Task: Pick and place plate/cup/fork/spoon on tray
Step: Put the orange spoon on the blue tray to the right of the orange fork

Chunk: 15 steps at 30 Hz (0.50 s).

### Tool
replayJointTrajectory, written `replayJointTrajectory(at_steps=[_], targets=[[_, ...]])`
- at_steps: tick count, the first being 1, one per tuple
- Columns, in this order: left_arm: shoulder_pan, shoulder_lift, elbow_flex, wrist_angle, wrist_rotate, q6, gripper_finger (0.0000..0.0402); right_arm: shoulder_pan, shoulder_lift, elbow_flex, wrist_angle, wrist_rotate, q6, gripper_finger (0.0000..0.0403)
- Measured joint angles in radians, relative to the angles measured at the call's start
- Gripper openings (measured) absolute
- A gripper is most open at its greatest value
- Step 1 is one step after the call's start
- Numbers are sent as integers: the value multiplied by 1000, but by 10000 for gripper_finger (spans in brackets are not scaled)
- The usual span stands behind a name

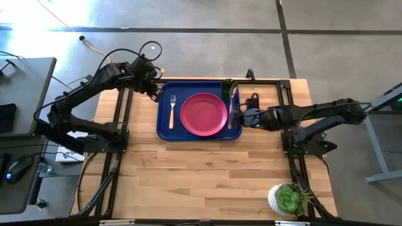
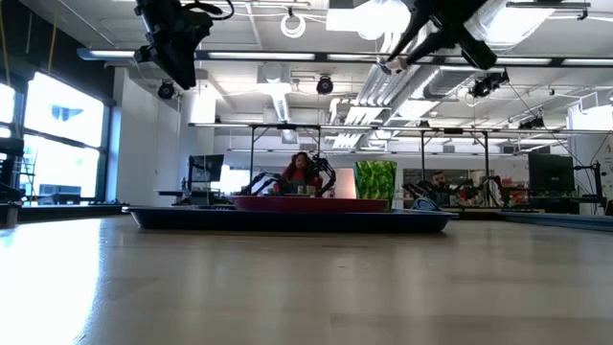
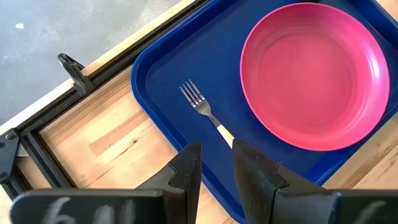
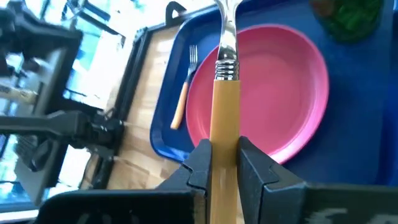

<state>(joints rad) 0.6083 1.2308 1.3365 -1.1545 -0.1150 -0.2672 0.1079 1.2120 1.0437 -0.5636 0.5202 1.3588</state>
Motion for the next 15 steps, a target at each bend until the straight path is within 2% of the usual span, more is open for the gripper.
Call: replayJointTrajectory(at_steps=[5,15], targets=[[0,0,0,0,-1,0,81,49,152,172,-143,-24,49,25],[0,0,0,0,-6,0,81,152,438,429,-288,-111,195,28]])
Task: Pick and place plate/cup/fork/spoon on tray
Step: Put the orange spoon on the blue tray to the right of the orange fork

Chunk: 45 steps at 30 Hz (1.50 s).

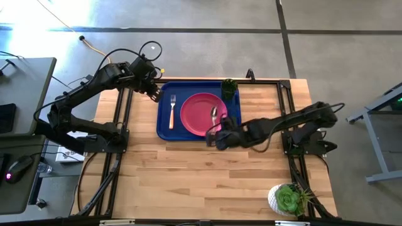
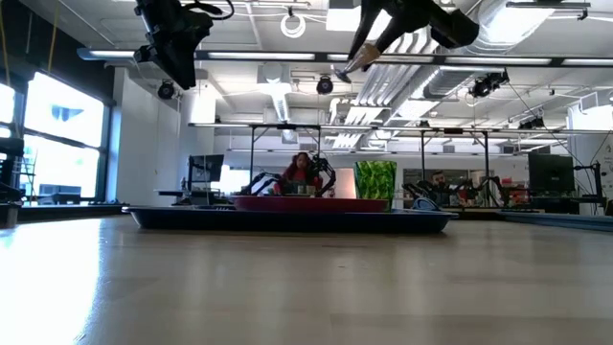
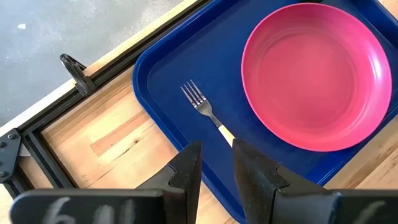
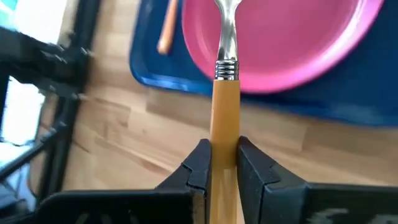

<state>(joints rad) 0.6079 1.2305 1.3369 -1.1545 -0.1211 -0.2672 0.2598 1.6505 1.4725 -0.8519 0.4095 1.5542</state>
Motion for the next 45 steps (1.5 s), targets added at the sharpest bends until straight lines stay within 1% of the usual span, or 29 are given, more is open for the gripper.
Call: replayJointTrajectory(at_steps=[4,9,16,20,26,35,45], targets=[[0,0,0,0,-6,0,81,34,100,79,-61,-50,75,29],[0,0,0,0,-23,0,81,75,200,138,-72,-108,158,29],[0,0,0,0,-23,-1,81,116,289,146,-77,-186,272,30],[0,0,0,0,-23,-1,81,128,322,147,-81,-232,299,30],[0,0,0,0,-23,-2,81,141,375,147,-86,-262,335,30],[0,0,0,0,-24,-1,81,167,456,147,-101,-263,402,30],[0,0,0,0,-24,0,81,173,517,147,-114,-273,410,30]])
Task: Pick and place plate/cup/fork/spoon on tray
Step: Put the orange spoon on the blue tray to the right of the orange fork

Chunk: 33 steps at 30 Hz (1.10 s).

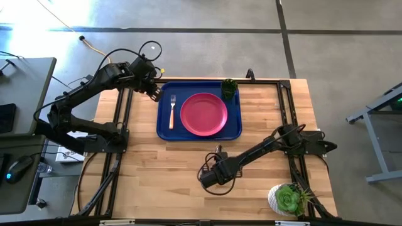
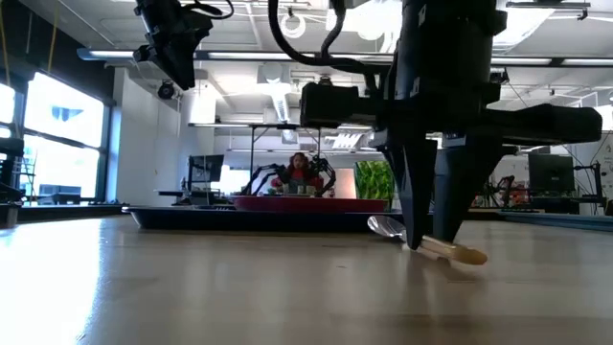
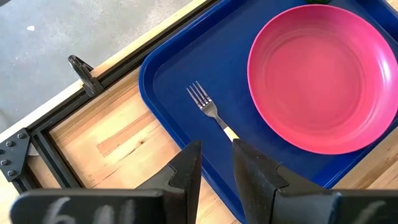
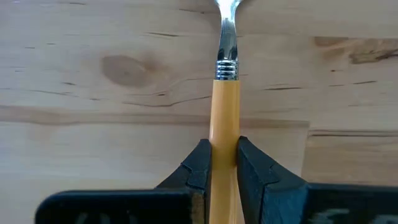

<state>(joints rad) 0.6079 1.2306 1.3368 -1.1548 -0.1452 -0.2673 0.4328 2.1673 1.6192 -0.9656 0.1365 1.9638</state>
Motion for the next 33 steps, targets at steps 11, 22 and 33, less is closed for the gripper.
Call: replayJointTrajectory(at_steps=[11,22,33], targets=[[0,0,0,0,0,0,81,-1,5,0,2,-38,-11,39],[0,0,0,0,-3,14,81,0,5,0,12,-44,-38,64],[0,0,0,0,-27,25,81,0,5,0,14,-43,-35,109]])
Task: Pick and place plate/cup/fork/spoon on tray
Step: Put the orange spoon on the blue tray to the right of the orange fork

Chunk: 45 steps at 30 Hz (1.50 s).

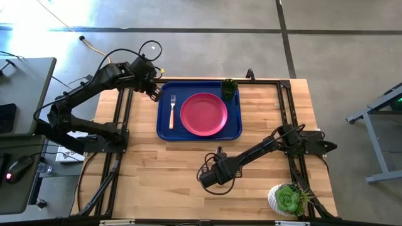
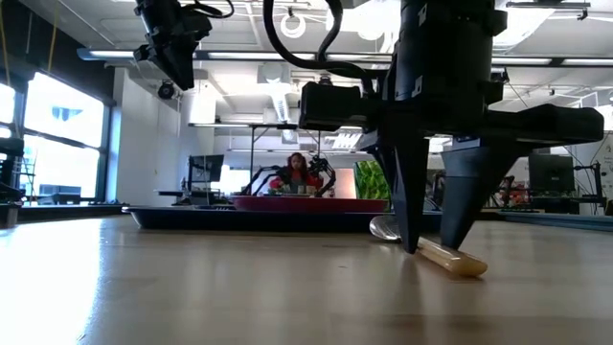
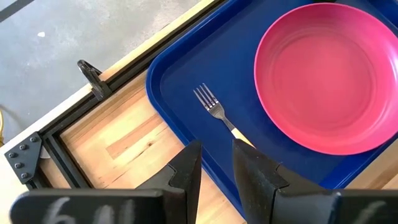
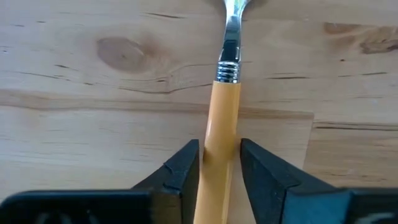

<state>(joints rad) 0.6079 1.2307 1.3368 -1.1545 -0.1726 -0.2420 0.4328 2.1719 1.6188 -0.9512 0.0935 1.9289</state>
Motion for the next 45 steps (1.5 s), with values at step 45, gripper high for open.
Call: replayJointTrajectory(at_steps=[45], targets=[[0,0,0,-39,-48,-249,140,-160,-464,6,-428,394,-559,114]])
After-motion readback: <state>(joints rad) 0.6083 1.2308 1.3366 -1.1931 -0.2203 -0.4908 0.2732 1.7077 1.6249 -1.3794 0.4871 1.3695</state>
